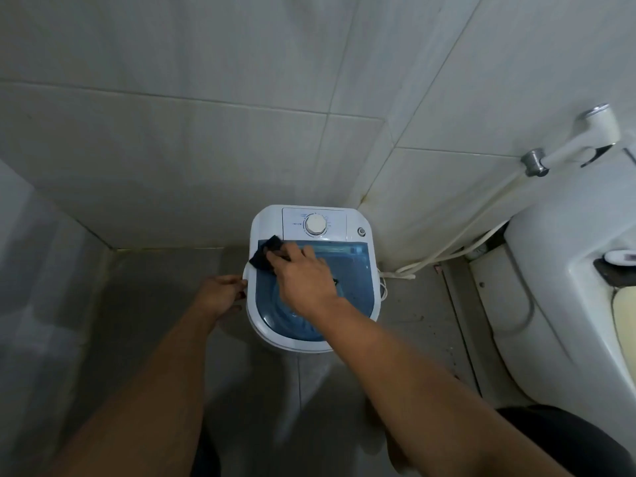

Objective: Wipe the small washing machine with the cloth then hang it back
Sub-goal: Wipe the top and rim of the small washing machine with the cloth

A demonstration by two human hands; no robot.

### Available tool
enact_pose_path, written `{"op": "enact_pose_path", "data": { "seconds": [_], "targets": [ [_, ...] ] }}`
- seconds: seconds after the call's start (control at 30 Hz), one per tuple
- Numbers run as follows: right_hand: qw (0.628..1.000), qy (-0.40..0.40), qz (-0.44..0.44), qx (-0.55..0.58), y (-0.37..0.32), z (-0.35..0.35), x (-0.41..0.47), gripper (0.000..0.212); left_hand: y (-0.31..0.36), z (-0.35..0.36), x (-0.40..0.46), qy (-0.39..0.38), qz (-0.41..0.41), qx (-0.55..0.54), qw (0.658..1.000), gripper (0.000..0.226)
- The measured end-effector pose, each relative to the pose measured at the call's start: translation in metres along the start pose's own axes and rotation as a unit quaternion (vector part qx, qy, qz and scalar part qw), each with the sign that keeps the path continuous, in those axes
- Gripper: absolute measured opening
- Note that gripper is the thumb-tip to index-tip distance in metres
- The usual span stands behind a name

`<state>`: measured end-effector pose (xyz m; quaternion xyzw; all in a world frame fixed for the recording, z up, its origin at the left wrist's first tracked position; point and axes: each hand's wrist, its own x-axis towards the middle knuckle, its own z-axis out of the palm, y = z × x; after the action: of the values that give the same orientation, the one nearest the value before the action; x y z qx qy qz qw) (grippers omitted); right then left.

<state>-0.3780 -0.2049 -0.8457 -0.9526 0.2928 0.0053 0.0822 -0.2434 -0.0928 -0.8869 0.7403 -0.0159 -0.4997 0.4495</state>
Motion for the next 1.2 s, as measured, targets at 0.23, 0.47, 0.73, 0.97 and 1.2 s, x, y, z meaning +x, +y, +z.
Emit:
{"op": "enact_pose_path", "data": {
  "seconds": [0.23, 0.47, 0.73, 0.97, 1.2],
  "targets": [
    [0.996, 0.077, 0.019, 0.033, 0.112, -0.002, -0.030, 0.045, 0.000, 0.001, -0.001, -0.004, 0.002, 0.005, 1.000, 0.030],
    [0.981, 0.110, 0.161, 0.012, 0.075, 0.017, -0.047, 0.052, -0.001, -0.001, 0.005, -0.011, -0.005, 0.006, 1.000, 0.035],
    [0.992, 0.069, -0.109, -0.003, 0.034, 0.029, -0.104, 0.062, -0.002, 0.000, 0.005, -0.007, 0.015, 0.053, 0.998, 0.034],
    [0.948, 0.153, 0.260, 0.096, 0.106, 0.029, -0.133, 0.046, 0.001, 0.000, -0.003, 0.003, 0.007, 0.039, 0.999, 0.017],
    [0.985, 0.086, -0.083, 0.121, 0.019, 0.051, -0.167, 0.053, -0.004, -0.005, 0.007, -0.008, -0.008, 0.054, 0.998, 0.037]
  ]
}}
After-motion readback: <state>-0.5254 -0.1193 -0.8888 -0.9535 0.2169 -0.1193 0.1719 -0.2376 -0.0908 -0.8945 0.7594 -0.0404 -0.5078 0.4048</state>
